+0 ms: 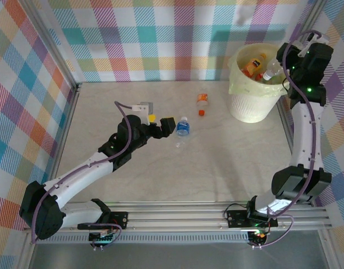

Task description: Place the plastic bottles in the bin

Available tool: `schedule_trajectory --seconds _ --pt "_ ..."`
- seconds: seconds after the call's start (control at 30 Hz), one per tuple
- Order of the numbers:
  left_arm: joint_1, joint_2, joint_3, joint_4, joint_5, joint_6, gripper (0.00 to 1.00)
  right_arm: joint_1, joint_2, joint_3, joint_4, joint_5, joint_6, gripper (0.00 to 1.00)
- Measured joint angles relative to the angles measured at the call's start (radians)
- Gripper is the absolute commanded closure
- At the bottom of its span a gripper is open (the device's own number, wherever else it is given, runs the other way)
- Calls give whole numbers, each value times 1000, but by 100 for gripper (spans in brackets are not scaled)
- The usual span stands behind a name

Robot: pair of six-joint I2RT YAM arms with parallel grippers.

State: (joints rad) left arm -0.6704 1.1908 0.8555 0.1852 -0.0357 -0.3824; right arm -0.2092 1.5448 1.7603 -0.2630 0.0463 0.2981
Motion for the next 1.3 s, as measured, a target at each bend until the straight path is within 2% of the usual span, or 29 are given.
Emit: schedule_trajectory --seconds 0.13,0.37,0.5,0.63,0.83,1.17,1.3 --pt "0 0 -6 0 -3 -13 0 0 71 0 0 13 -27 55" --pt "0 0 -27 0 -8 -22 0 0 175 5 -55 -40 -90 50" --pt "0 0 -31 -4 -19 -25 0 0 202 45 -80 -56 -109 36" --pt "0 0 -31 -10 -37 -26 0 0 253 105 -140 -72 -134 16" --pt "0 12 -31 -27 -60 -44 0 6 301 142 -208 -78 -159 0" --pt "0 29 -31 -47 -76 -51 0 7 294 163 -255 -39 -138 0" --pt "0 31 -31 -54 -87 -51 0 5 277 163 -290 -132 -138 0"
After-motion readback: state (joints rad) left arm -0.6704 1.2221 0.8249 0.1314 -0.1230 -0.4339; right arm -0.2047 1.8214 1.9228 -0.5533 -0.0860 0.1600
